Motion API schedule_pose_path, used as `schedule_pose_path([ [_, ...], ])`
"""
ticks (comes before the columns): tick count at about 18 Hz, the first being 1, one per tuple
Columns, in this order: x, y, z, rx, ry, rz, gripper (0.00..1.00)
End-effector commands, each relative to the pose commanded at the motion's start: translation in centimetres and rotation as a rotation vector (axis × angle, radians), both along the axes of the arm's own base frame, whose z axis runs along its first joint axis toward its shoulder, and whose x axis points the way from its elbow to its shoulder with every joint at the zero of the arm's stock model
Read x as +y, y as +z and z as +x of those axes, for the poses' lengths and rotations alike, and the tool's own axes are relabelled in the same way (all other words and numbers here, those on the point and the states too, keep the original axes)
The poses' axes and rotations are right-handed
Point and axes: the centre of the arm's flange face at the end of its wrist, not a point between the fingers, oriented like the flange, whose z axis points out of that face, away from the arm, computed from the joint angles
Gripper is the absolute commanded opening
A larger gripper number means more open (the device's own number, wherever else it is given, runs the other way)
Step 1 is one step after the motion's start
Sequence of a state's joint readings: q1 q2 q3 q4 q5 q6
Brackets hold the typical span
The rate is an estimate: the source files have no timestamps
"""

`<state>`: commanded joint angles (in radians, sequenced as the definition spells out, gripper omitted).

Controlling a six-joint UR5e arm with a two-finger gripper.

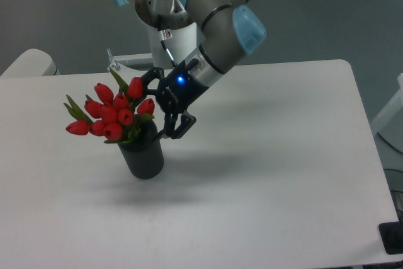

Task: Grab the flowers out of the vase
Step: 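Lower the open gripper around the tulip stems at the vase rim, then close the gripper on the bunch of red tulip stems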

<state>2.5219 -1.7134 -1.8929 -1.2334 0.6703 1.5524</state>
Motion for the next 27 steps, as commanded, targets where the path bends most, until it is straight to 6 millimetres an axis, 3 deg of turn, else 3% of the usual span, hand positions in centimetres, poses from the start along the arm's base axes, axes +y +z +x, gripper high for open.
schedule_pose_path([
  [10,1.3,-1.5,2.6,-0.084,-0.027,0.028,1.00],
  [12,1.2,-1.8,2.7,-0.090,-0.026,0.023,0.85],
  [13,1.2,-2.0,2.6,-0.091,-0.025,0.022,0.40],
  [15,1.1,-2.0,2.4,-0.091,-0.020,0.018,0.22],
  [18,0.9,-2.0,2.3,-0.094,-0.016,0.020,0.13],
  [27,0.7,-0.8,1.7,-0.118,0.035,0.002,0.13],
])
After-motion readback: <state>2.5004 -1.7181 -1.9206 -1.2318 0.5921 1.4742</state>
